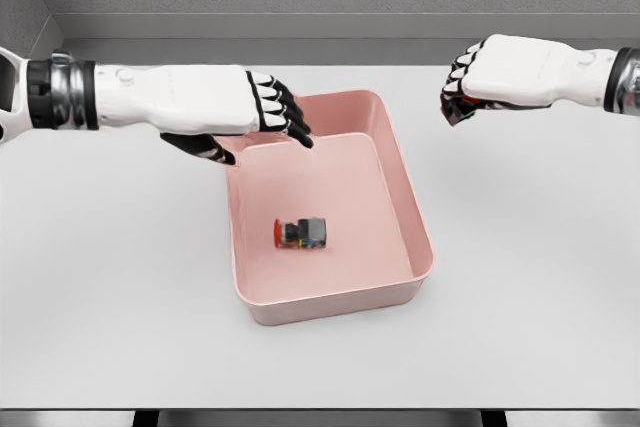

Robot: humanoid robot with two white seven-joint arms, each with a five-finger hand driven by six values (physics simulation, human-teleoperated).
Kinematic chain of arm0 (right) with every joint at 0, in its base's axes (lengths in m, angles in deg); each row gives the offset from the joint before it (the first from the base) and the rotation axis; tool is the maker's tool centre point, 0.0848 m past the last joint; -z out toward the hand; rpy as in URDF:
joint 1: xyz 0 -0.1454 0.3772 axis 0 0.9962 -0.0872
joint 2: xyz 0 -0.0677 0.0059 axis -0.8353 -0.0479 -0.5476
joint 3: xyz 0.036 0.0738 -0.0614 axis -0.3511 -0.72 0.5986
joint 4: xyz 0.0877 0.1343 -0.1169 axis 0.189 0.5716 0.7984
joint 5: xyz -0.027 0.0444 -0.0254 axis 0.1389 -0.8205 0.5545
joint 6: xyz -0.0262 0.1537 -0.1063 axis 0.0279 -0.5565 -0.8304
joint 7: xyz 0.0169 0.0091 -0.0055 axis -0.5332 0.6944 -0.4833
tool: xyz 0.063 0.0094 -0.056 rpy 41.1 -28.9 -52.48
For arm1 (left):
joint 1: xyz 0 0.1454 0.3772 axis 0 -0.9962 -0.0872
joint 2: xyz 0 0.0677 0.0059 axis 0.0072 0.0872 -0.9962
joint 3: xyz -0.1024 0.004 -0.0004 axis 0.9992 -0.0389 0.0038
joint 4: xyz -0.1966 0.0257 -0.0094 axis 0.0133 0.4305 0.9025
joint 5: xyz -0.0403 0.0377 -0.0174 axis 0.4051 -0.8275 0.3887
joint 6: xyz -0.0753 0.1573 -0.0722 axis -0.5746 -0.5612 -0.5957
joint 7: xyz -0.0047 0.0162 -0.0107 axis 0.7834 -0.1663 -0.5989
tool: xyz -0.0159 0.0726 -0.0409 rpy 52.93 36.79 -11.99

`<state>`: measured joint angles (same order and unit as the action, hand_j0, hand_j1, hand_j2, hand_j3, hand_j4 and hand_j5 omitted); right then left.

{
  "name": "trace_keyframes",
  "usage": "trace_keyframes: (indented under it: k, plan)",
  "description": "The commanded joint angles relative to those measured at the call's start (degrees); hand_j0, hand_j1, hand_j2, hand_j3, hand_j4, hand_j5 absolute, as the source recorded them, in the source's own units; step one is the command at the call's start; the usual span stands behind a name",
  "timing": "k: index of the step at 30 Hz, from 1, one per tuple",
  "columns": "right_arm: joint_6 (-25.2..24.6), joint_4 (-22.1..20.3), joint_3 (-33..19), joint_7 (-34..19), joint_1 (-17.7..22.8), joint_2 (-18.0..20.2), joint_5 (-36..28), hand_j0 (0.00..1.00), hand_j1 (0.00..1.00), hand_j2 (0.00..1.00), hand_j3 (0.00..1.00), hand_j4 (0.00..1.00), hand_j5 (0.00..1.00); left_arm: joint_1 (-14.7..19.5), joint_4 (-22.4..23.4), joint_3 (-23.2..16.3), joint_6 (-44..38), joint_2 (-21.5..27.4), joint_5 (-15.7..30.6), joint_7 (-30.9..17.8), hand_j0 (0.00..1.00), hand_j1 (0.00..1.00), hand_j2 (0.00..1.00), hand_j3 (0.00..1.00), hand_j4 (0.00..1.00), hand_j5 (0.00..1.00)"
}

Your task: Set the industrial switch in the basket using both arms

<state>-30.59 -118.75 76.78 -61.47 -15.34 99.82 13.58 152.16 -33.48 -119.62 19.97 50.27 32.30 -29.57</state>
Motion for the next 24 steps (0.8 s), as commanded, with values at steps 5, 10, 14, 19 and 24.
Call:
trace_keyframes:
  k: [5,10,14,19,24]
  plan:
    - [-0.2,-3.9,0.1,-0.1,0.1,-0.2,-1.1,0.46,0.46,0.46,0.46,0.46,0.46,-2.5,14.1,0.0,2.2,17.4,17.1,10.6,1.0,1.0,1.0,1.0,1.0,1.0]
    - [-0.2,-6.5,0.3,-0.1,0.1,-0.6,-2.3,0.46,0.46,0.46,0.46,0.46,0.46,-3.4,14.6,-6.8,2.2,17.1,16.7,10.3,1.0,1.0,1.0,1.0,1.0,1.0]
    - [-0.2,-7.9,0.3,-0.1,0.1,-0.8,-4.2,0.46,0.46,0.46,0.46,0.46,0.46,-5.7,14.6,-9.7,2.2,16.6,16.4,10.3,1.0,1.0,1.0,1.0,1.0,1.0]
    - [-0.2,-8.9,0.7,-0.1,0.1,-2.6,-4.2,0.45,0.45,0.45,0.45,0.45,0.45,-6.0,14.2,-13.9,2.2,14.9,16.4,10.1,1.0,1.0,1.0,1.0,1.0,1.0]
    - [-0.2,-9.1,3.0,-0.1,0.4,-6.5,-4.2,0.45,0.45,0.45,0.45,0.45,0.45,-6.1,14.1,-16.0,2.2,14.9,16.4,10.1,1.0,1.0,1.0,1.0,1.0,1.0]
